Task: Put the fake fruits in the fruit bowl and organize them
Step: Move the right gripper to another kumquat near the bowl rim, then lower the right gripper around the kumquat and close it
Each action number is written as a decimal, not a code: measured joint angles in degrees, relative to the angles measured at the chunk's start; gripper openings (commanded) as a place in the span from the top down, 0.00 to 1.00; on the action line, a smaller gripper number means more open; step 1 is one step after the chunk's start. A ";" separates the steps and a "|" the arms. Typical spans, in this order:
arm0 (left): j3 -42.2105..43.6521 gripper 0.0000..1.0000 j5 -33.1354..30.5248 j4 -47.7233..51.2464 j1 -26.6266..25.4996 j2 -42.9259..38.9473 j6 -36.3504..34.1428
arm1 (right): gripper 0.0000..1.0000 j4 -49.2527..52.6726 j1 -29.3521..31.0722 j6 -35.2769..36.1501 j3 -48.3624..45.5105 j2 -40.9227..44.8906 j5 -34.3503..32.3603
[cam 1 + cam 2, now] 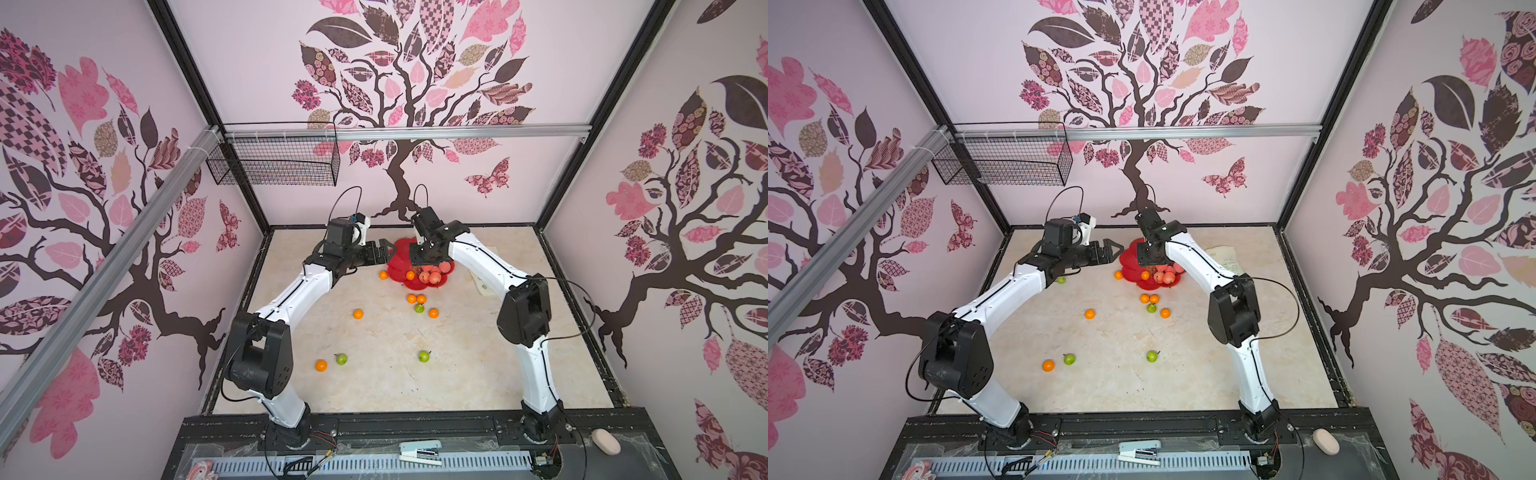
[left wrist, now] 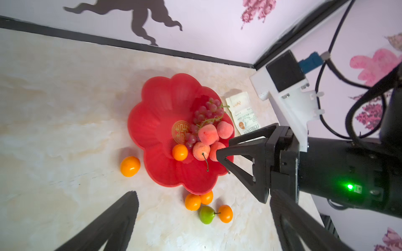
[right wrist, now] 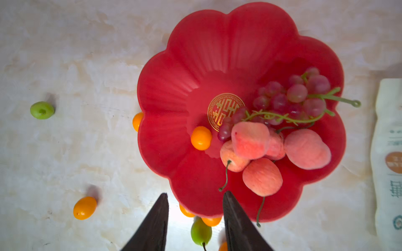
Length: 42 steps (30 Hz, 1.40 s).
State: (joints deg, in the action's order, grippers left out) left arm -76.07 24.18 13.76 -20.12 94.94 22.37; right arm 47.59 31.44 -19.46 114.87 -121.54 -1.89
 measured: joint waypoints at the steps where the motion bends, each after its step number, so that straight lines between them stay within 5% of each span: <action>1: 0.00 0.02 -0.33 0.46 -1.46 -0.20 -0.81 | 0.55 -0.92 0.00 -0.02 -2.80 1.73 -0.02; 10: 1.05 0.01 -4.59 2.84 -13.25 -0.74 -5.01 | 0.55 -9.20 -0.15 -0.70 -30.99 17.07 -0.48; 18: 8.35 0.02 -5.03 2.60 -16.35 -4.79 -3.76 | 0.55 -15.02 -0.50 -2.86 -44.98 24.92 0.94; 42: 14.25 0.02 -5.33 5.90 -15.02 -9.64 -5.09 | 0.54 -19.93 -0.50 -3.54 -46.07 15.87 5.22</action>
State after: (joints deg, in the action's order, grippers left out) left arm -61.82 18.85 19.66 -35.14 85.30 17.28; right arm 27.66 30.94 -23.00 68.79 -105.67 3.33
